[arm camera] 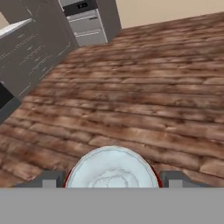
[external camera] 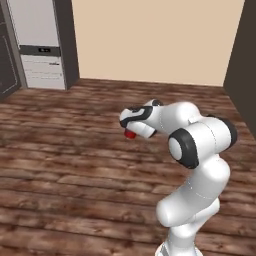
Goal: Four empty soda cans are scattered around the kitchen. Gather all the cans and cluster them next to the stove for recycling.
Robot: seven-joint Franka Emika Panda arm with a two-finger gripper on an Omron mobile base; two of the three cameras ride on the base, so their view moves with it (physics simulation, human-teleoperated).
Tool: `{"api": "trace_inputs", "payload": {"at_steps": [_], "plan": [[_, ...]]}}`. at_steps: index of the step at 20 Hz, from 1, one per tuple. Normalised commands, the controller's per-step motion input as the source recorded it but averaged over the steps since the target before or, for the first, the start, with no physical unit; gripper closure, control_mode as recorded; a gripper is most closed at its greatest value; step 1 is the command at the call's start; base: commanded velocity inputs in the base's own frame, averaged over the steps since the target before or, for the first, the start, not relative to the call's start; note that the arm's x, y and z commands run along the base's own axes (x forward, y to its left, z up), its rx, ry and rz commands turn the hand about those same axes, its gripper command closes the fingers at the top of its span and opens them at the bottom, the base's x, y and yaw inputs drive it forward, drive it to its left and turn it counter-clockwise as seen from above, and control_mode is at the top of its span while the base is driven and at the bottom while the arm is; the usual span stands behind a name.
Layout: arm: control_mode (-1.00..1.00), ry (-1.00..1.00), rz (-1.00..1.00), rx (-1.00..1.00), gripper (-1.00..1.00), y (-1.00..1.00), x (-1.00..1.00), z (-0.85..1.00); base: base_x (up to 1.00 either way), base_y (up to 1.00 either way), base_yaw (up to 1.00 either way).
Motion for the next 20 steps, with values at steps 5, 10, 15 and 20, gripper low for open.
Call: {"api": "trace_inputs", "payload": {"at_steps": [5,10,15,20], "plan": [[1.0,0.0,0.0,0.0,1.0,0.0,0.0,0.0,0.8,0.17,0.0],[1.0,0.0,0.0,0.0,1.0,0.0,0.0,0.0,0.76,0.22,0.0],[1.0,0.0,0.0,0.0,1.0,0.0,0.0,0.0,0.68,0.3,0.01],[1.0,0.0,0.0,0.0,1.0,0.0,0.0,0.0,0.64,0.34,0.09]]}}
